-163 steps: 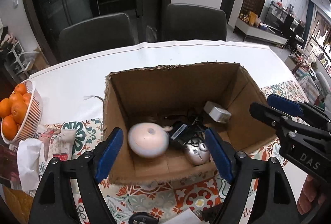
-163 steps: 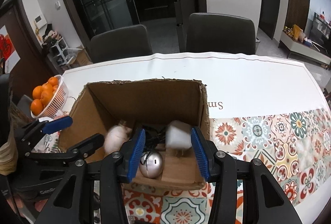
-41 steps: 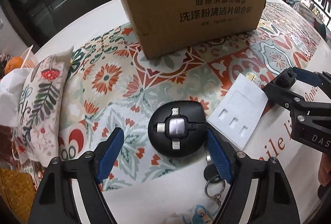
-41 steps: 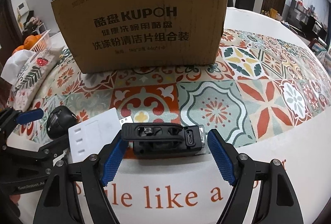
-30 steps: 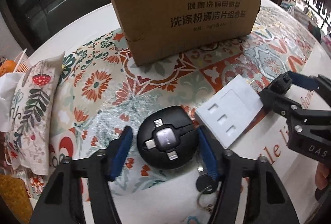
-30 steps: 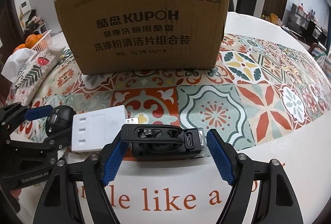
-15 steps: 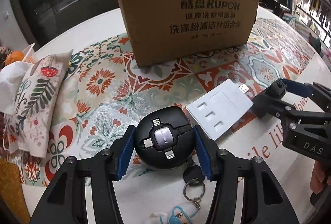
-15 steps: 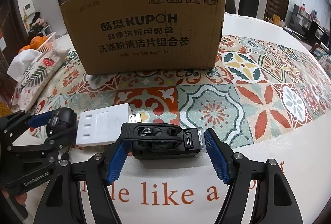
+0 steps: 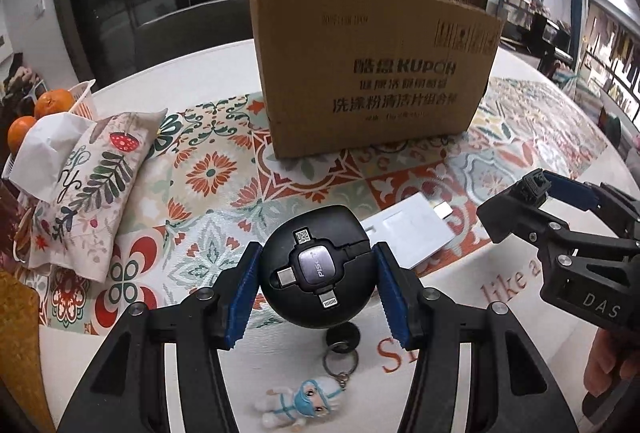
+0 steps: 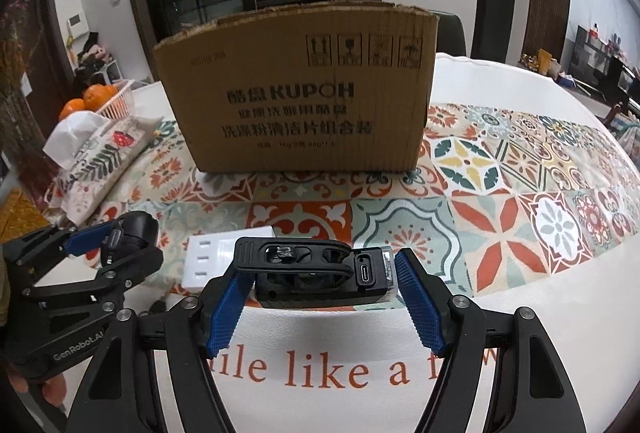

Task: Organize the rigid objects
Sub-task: 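Lift the cable reel and black device and carry them over the box with both tools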

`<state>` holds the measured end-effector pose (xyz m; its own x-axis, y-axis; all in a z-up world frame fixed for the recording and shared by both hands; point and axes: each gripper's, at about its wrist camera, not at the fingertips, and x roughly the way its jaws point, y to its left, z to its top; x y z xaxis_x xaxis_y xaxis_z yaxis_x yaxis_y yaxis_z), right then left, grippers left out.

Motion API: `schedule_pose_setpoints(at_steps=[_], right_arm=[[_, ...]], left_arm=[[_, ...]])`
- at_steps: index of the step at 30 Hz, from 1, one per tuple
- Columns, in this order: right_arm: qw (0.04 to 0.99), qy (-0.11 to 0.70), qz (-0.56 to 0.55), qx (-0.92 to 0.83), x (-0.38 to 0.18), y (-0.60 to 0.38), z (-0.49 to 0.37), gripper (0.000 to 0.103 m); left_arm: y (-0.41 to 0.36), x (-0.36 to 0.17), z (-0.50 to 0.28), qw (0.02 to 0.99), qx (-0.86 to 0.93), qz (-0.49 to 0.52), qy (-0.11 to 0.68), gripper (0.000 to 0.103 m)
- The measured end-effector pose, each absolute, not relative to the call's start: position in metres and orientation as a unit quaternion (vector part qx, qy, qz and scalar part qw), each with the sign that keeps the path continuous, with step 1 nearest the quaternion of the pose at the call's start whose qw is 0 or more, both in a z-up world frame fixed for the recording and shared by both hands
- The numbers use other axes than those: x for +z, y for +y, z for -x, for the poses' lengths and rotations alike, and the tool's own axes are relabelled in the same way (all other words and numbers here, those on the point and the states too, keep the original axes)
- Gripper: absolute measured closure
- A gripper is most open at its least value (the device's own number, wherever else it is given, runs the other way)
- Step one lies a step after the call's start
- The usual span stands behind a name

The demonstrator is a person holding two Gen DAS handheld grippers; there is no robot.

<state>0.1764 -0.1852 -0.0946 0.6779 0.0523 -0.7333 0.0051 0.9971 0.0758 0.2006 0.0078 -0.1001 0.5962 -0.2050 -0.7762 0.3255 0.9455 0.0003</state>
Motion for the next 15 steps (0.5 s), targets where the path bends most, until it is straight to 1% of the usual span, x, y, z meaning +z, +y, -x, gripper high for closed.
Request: schedule_pose_setpoints(at_steps=[15], right_arm=[[0.934,0.353,-0.046,0.027,-0.054,-0.198,-0.173,0.031]], left_arm=[[-0.004,-0.053,-0.198,0.916,-0.140,-0.054,0.373,0.048]])
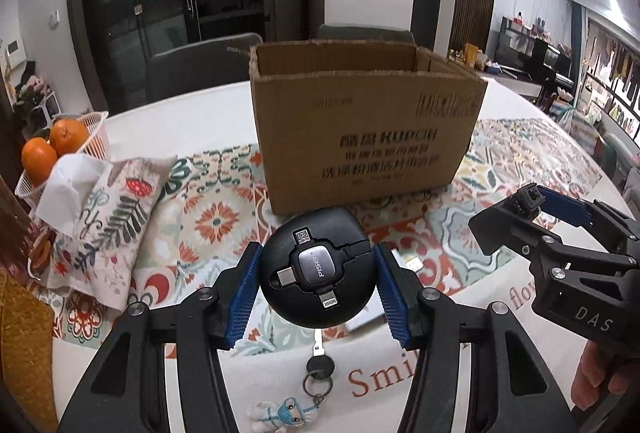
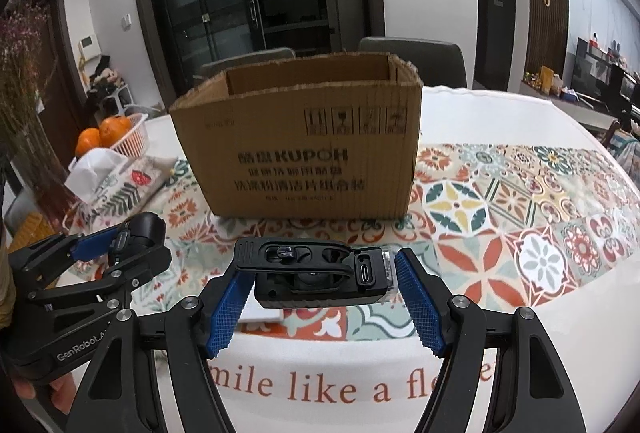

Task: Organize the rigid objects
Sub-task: 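Lift the cable reel and black device and carry them over the box with both tools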

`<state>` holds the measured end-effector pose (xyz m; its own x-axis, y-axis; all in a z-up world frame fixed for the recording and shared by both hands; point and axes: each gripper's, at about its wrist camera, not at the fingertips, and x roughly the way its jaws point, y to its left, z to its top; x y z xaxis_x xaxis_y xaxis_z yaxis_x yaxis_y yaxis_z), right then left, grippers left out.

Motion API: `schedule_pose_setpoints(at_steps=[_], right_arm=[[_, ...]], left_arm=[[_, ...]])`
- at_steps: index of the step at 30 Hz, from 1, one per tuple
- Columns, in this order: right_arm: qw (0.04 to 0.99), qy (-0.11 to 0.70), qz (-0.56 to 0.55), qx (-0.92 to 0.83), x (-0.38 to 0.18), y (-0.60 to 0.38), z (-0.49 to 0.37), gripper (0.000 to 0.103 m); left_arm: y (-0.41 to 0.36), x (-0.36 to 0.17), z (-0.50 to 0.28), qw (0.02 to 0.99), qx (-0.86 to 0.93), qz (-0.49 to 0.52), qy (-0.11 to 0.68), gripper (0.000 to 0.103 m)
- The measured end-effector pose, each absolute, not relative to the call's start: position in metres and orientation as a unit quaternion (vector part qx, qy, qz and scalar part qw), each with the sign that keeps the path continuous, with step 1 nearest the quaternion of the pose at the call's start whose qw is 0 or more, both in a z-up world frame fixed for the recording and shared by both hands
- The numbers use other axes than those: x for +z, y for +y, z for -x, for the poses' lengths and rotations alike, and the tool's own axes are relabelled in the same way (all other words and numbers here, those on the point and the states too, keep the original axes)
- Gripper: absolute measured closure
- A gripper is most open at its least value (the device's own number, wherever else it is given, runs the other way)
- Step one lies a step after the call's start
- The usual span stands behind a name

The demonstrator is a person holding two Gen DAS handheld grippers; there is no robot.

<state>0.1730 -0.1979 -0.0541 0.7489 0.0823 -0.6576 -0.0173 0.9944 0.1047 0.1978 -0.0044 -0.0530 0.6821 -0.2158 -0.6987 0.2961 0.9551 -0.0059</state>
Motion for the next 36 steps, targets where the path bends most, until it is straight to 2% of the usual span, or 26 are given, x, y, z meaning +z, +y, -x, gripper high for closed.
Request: schedule_pose_setpoints(at_steps=[36], right_arm=[[0.966,0.250,-0.050,0.039,0.031,-0.217,-0.206,0.031]], left_arm=[[-0.025,0.027,-0.239,0.940,-0.144,-0.020,0.310,0.048]])
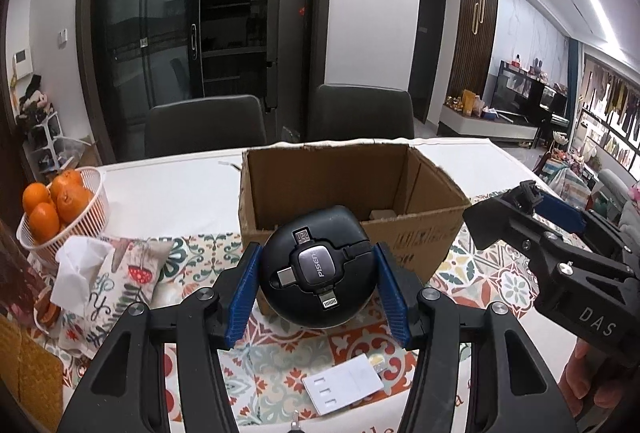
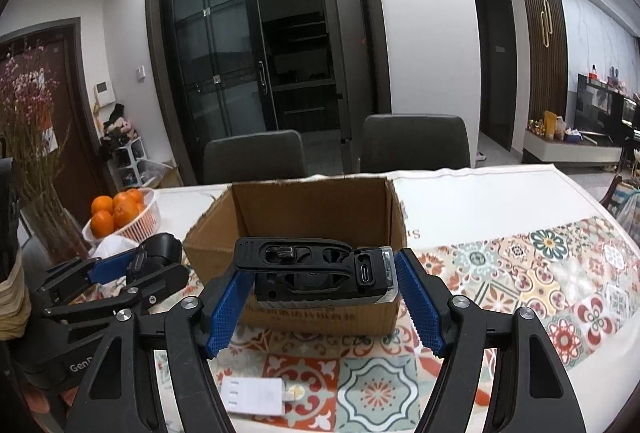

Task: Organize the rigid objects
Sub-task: 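Lift the cable reel and black device and carry them over the box with both tools, then open both tools to drop the cable reel and black device into the box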

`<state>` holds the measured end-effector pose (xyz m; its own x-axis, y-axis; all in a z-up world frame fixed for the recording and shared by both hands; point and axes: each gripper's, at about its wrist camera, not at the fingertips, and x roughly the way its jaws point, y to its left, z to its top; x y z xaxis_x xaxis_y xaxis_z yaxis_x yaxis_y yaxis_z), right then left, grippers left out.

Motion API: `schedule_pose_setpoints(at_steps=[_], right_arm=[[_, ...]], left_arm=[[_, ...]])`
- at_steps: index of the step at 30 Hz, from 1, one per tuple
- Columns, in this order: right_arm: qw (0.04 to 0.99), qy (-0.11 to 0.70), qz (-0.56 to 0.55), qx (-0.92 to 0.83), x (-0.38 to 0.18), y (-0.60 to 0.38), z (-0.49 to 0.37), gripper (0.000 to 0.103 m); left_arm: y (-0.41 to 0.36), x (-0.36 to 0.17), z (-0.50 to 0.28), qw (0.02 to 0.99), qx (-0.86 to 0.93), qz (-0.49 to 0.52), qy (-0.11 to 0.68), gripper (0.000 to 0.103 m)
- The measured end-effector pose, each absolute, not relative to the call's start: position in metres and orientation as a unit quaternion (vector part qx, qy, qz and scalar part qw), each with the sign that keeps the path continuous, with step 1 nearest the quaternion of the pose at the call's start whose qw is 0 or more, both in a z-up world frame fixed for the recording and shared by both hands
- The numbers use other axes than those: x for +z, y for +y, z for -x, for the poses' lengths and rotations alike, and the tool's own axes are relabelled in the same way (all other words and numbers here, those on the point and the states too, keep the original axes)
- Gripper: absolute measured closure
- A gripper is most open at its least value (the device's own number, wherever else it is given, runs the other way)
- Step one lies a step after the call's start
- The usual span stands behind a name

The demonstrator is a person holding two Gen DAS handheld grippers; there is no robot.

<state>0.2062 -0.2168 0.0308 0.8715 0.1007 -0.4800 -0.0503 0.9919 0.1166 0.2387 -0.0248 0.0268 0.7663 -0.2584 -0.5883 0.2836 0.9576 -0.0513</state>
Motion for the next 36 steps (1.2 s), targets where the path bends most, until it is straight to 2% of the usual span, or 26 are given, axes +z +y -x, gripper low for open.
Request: schedule_pose_setpoints(at_steps=[13,36], right_arm=[[0.971,0.233,-0.035,0.035,0.051,-0.216,-0.227,0.031],[0.964,0.261,-0.022,0.043,0.050,-0.221,-0.287,0.031]], left_arm=[[-0.028,0.044,-0.267,0.939,-0.148,-0.010,0.310,0.048],[-0.039,0.040,-0.326,0.929,-0.138,-0.005,0.342,0.048]])
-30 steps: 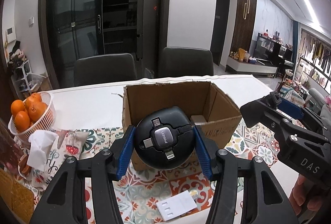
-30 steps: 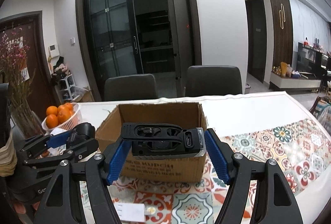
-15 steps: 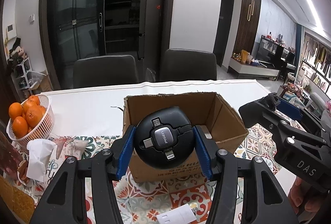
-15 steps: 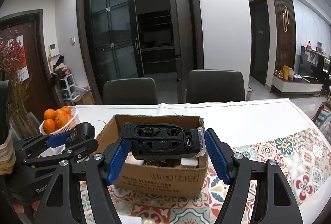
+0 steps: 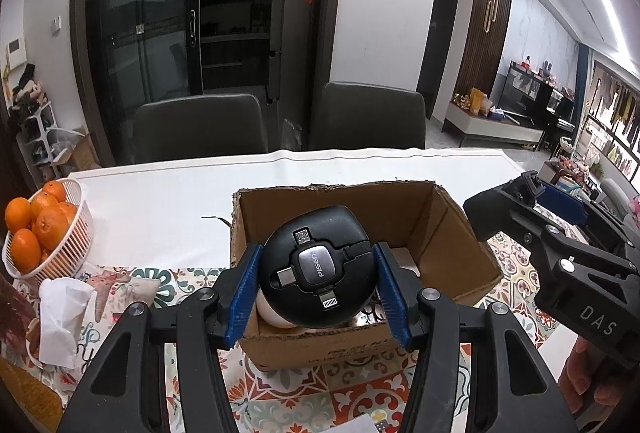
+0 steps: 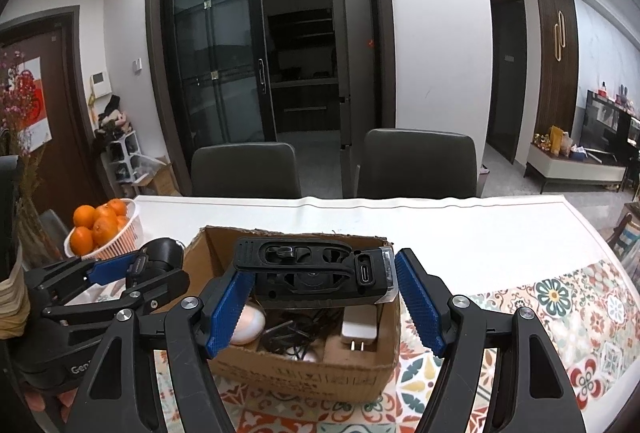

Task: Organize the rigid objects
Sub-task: 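Open both tools to drop the cable reel and black device into the box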

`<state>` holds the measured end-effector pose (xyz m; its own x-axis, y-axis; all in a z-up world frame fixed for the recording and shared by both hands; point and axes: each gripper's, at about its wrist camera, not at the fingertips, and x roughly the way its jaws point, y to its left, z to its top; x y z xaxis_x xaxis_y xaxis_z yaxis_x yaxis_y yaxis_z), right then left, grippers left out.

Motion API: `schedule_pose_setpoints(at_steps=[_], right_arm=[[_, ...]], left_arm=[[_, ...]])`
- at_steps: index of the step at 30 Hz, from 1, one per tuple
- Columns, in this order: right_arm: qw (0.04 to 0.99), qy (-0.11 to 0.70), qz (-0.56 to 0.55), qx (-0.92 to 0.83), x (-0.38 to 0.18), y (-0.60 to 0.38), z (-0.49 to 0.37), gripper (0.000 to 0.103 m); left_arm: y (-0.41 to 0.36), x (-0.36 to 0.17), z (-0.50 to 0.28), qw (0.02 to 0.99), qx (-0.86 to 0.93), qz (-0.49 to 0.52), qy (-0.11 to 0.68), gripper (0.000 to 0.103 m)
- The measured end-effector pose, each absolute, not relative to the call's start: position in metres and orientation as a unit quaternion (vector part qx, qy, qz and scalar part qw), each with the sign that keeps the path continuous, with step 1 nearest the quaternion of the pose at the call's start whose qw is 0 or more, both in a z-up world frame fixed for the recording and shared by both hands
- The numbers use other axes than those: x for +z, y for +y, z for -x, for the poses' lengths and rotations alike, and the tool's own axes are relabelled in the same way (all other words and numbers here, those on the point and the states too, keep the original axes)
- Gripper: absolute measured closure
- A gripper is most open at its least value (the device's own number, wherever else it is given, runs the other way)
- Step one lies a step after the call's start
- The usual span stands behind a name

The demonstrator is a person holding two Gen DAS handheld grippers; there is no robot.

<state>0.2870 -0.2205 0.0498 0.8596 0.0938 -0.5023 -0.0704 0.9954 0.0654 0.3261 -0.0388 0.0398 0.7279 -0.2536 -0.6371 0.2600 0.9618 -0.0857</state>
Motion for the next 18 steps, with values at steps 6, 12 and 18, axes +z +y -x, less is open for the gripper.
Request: schedule_pose_setpoints(at_steps=[6,12,18], right_arm=[[0.959,0.278,-0.020,0.051,0.044,-0.217,-0.305,0.031],[0.952,0.299,-0.017,0.059,0.034,-0.216,-0.322,0.031],[0.941,0.330,-0.019,0.069,0.019,-0.217,-0.340,0.031]], left_arm=[[-0.036,0.031,-0.342,0.925,-0.135,-0.001,0.356,0.048],[-0.034,0.019,-0.356,0.917,-0.134,0.004,0.375,0.048],[-0.038,0.008,-0.366,0.911,-0.131,0.001,0.391,0.048]])
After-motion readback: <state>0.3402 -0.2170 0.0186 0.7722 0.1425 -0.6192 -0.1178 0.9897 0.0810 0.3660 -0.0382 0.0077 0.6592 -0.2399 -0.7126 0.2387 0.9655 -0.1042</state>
